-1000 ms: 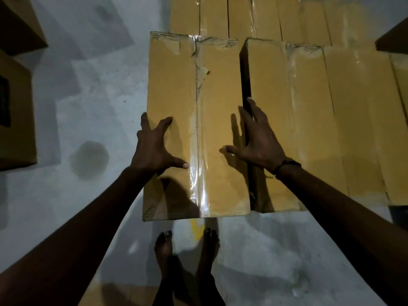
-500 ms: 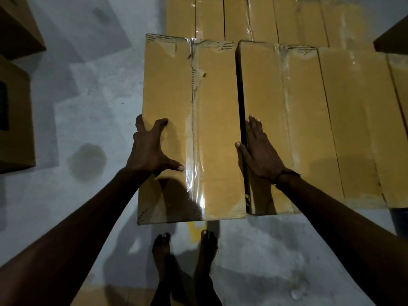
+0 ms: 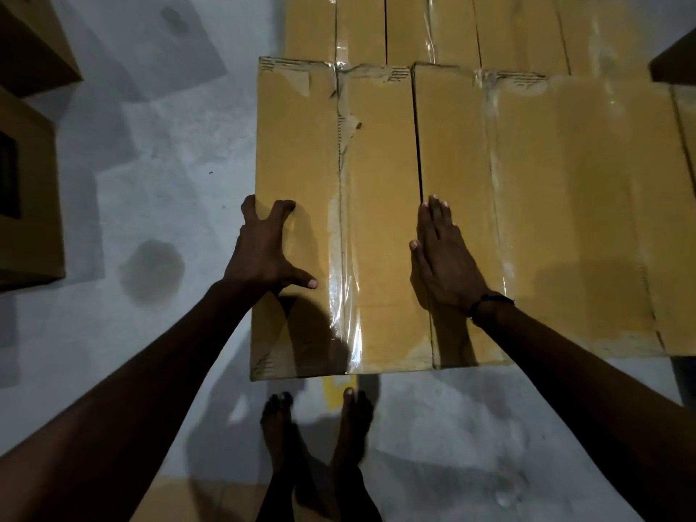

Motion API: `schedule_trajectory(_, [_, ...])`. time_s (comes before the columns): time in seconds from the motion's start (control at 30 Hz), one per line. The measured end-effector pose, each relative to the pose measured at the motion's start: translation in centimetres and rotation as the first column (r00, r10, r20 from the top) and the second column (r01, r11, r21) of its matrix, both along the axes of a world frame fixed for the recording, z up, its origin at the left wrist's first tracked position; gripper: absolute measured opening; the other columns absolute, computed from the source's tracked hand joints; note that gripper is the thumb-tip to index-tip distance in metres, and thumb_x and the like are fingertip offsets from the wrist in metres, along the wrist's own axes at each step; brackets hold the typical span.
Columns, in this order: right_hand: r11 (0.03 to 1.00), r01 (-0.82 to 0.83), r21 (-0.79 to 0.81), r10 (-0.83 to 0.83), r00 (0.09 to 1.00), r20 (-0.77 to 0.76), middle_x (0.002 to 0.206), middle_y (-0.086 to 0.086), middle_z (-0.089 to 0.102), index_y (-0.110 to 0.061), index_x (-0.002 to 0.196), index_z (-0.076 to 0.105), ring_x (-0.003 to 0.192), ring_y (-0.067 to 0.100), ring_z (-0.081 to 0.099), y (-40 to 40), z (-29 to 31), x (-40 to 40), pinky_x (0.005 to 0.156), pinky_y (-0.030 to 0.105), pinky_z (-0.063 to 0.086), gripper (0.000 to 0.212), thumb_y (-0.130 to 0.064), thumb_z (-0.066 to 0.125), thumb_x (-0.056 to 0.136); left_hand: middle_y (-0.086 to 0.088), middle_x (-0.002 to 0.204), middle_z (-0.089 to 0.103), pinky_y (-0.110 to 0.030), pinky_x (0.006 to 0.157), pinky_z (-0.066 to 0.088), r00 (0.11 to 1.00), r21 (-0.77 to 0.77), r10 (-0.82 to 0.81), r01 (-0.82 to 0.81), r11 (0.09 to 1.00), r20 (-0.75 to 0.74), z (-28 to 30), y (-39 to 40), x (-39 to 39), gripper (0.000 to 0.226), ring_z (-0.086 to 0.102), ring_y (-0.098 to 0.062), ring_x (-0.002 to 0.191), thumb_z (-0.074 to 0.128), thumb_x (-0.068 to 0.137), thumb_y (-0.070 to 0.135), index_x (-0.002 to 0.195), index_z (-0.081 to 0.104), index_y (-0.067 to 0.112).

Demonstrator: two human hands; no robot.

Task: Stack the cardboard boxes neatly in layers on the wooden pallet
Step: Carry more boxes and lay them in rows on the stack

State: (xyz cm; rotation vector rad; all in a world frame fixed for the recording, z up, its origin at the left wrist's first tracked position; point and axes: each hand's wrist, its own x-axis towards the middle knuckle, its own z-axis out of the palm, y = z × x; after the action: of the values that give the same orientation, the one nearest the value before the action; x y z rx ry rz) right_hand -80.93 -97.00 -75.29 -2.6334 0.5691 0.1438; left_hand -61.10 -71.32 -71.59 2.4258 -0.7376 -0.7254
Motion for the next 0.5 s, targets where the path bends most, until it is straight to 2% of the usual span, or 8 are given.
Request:
schedule_trajectory(0.13, [1.000,-0.016,-0.016,0.016,1.000,0.001,0.171,0.014,-0.009,-0.006,0.163,0.000,0.157,0.028,-0.011,-0.1,-0.3,0.1,0.128,0.050,0.009,0.065,-0.030,0.033,0.112,-0.016,0.163,0.007,-0.060,0.115,0.036,1.000,0.023,0.002,-0.002,1.000,-0.001,-0.3,-0.2,0.0,0.136,0.034,-0.049,0.140,0.102,0.039,0.050,0.153,0.032,0.025])
schedule_trajectory(0.3, [1.000,0.002,-0.010,-0.002,0.999,-0.038,0.171,0.012,-0.010,-0.008,0.163,0.000,0.158,0.028,-0.011,0.4,0.1,-0.5,0.128,0.047,0.005,0.067,-0.036,0.031,0.111,-0.015,0.168,-0.023,-0.057,0.122,0.025,1.000,0.057,-0.013,0.014,0.998,-0.023,-0.7,0.3,-0.7,0.139,0.014,-0.047,0.153,0.094,0.048,0.055,0.162,0.021,0.026])
schedule_trajectory(0.37, [1.000,0.000,0.004,0.000,0.999,-0.046,0.171,0.011,-0.010,-0.008,0.163,0.000,0.158,0.027,-0.010,1.2,0.6,-1.5,0.128,0.046,0.003,0.069,-0.041,0.029,0.110,-0.013,0.167,-0.026,-0.057,0.125,0.021,1.000,0.039,-0.011,0.011,0.999,-0.008,-0.9,0.9,-1.7,0.132,0.003,-0.043,0.155,0.087,0.055,0.060,0.163,0.019,0.025])
schedule_trajectory(0.43, [1.000,-0.013,0.014,0.014,0.998,-0.061,0.171,0.010,-0.009,-0.009,0.164,0.000,0.158,0.026,-0.010,2.3,0.9,-3.2,0.128,0.047,0.005,0.070,-0.043,0.029,0.109,-0.013,0.168,-0.024,-0.058,0.125,0.017,1.000,0.041,0.008,-0.009,0.999,0.025,-1.1,1.7,-3.4,0.117,-0.004,-0.041,0.156,0.085,0.071,0.055,0.163,0.020,0.023])
schedule_trajectory(0.5, [0.999,-0.033,0.019,0.034,0.996,-0.083,0.171,0.008,-0.010,-0.011,0.164,0.000,0.158,0.024,-0.011,3.3,1.3,-5.3,0.128,0.049,0.008,0.071,-0.044,0.030,0.110,-0.015,0.168,-0.021,-0.058,0.125,0.016,0.999,0.043,0.036,-0.037,0.998,0.033,-1.2,2.6,-5.6,0.109,-0.008,-0.041,0.156,0.083,0.077,0.053,0.163,0.021,0.023])
